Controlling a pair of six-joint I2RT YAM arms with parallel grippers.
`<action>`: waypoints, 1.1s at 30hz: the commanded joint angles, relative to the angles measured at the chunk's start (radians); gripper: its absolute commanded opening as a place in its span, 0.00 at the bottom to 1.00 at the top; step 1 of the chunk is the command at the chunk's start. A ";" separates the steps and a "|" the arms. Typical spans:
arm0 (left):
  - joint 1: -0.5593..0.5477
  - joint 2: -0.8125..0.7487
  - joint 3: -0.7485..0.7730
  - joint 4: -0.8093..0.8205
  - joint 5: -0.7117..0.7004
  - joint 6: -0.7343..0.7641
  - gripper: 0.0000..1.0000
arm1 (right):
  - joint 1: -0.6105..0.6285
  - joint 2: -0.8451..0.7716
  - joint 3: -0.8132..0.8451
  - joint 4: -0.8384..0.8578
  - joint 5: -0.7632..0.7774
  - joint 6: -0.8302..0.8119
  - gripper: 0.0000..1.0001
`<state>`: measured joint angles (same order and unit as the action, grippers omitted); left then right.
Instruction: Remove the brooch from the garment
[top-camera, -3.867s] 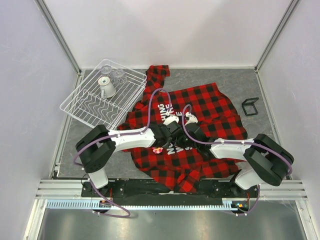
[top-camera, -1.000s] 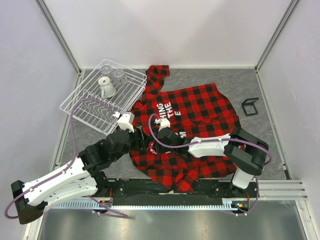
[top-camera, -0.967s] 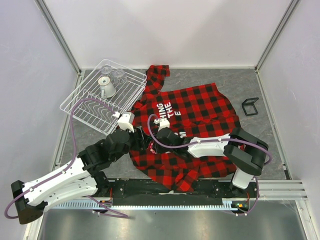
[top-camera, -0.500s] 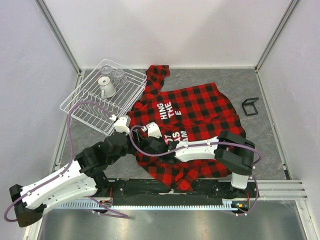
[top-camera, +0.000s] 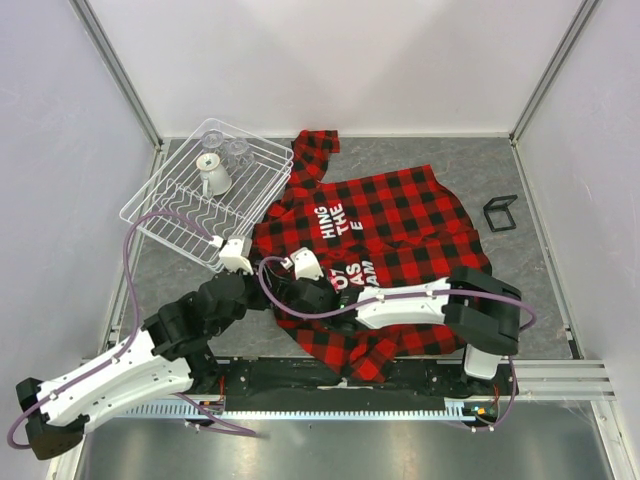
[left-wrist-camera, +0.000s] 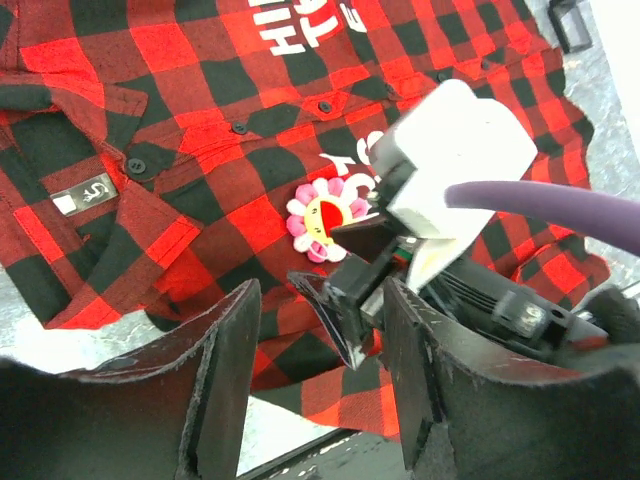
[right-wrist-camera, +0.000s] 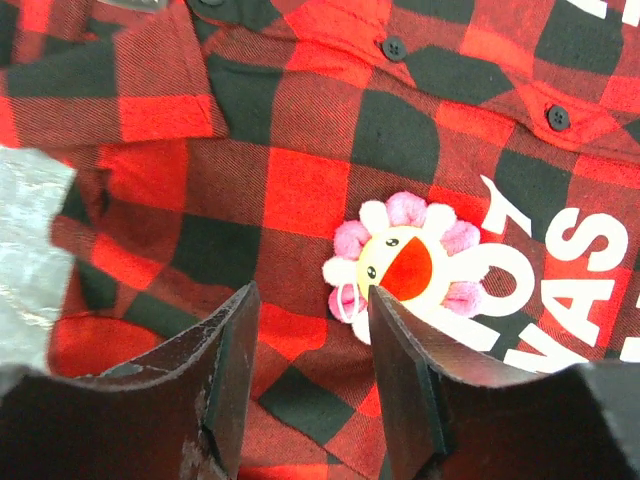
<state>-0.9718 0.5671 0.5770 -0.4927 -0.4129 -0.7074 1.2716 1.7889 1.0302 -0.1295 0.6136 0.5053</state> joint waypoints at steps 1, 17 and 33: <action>0.002 0.023 -0.022 0.117 -0.044 -0.087 0.56 | -0.015 -0.127 -0.025 0.031 -0.069 0.019 0.53; 0.231 0.528 -0.121 0.453 0.295 -0.121 0.29 | -0.132 -0.083 0.014 -0.018 -0.100 0.004 0.35; 0.231 0.453 -0.307 0.444 0.358 -0.247 0.23 | -0.071 0.044 0.082 -0.090 -0.022 0.010 0.40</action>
<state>-0.7418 1.0370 0.2829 -0.0429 -0.0772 -0.9085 1.1858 1.8187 1.0817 -0.2062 0.5613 0.5079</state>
